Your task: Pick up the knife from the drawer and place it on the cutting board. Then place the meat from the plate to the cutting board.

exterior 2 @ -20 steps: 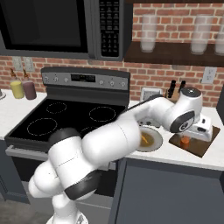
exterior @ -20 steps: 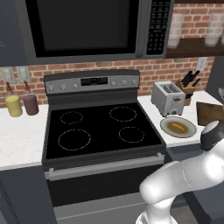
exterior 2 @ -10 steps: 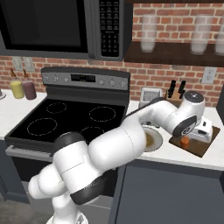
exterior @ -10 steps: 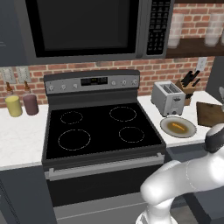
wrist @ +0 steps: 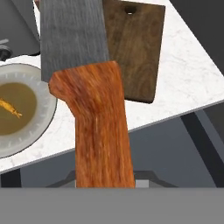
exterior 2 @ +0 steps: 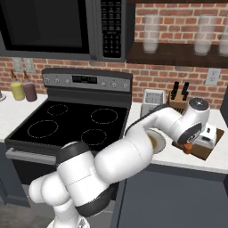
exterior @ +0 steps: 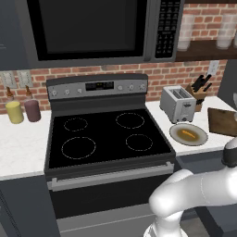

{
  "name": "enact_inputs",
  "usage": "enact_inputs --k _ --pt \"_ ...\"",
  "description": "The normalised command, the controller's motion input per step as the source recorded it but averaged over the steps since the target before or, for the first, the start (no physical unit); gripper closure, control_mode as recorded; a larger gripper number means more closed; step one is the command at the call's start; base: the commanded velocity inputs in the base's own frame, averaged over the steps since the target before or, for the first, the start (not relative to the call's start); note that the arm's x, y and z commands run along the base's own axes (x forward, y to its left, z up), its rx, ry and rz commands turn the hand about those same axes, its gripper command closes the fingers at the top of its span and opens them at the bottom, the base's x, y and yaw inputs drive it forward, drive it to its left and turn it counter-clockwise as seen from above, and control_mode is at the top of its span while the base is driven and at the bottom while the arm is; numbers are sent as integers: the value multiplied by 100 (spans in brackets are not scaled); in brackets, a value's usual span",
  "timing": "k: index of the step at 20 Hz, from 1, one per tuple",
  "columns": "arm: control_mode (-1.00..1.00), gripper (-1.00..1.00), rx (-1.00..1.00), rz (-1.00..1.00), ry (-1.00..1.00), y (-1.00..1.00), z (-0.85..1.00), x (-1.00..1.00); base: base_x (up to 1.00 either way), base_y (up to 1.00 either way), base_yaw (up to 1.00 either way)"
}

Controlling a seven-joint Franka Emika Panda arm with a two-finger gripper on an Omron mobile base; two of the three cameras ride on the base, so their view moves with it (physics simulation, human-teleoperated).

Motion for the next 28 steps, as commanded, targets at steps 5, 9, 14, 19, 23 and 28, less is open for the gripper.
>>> enact_inputs --k 5,9,14,19,23,28 --pt "-100 100 0 0 0 0 -14 4 0 0 0" --pt "-100 100 0 0 0 0 -17 6 0 0 0" --pt "-100 100 0 0 0 0 -20 8 0 0 0" --pt "-100 100 0 0 0 0 -22 2 0 0 0" --pt "-100 100 0 0 0 0 -13 4 0 0 0" --pt "-100 100 0 0 0 0 -13 9 0 0 0"
